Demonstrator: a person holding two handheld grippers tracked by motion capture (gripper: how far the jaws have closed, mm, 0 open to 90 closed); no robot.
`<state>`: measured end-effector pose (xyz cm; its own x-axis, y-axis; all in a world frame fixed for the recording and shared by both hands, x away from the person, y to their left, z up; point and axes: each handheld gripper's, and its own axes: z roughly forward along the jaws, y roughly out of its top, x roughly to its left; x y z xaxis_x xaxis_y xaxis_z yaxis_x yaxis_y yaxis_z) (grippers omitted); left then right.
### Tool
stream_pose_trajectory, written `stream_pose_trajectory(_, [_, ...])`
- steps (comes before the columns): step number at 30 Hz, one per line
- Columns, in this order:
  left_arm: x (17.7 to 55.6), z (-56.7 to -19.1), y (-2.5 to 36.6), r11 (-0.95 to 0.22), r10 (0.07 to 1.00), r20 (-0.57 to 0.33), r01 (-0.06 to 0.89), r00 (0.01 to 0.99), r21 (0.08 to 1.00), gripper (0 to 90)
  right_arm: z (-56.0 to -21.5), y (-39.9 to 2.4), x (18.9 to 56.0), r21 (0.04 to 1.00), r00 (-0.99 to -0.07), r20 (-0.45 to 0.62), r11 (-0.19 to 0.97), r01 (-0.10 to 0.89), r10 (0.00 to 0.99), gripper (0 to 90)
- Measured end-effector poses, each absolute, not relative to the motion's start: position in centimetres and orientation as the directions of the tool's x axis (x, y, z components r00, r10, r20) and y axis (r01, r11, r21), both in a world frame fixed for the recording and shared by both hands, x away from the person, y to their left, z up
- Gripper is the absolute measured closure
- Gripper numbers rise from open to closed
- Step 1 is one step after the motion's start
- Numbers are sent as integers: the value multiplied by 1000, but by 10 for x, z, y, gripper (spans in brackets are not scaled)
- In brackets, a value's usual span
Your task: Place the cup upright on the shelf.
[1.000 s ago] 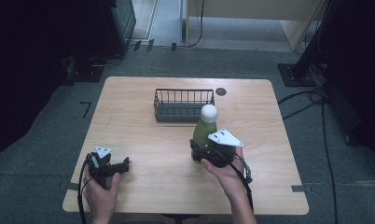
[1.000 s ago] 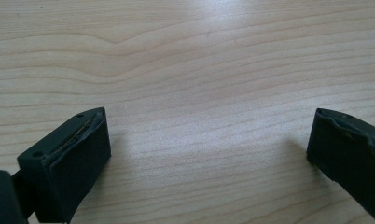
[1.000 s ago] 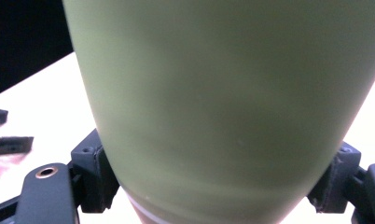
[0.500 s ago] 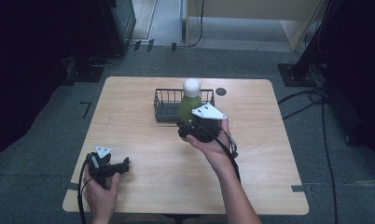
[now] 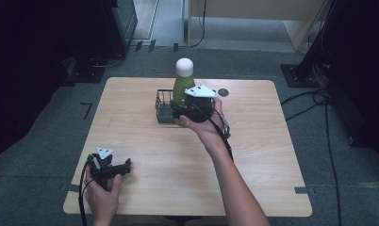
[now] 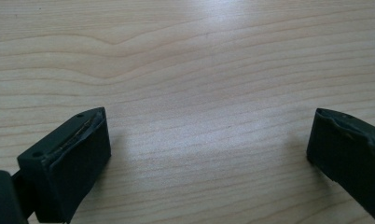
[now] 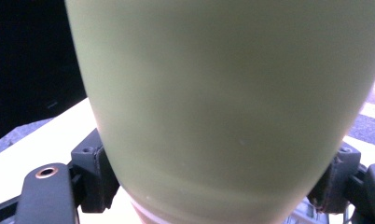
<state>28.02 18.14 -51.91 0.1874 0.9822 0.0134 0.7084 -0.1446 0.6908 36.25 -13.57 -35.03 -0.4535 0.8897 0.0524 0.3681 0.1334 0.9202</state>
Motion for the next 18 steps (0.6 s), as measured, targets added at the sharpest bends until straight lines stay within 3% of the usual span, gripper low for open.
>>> stream_pose_trajectory(6, [280,-519,181,-145,982,14,709,188,690,0,-347,-134,382,922,-432,81,98,376,898,200])
stream_pose_trajectory(18, [281,-519,181,-146,982,14,708,189,691,0,-345,-128,419,928,-390,29,119,352,920,200])
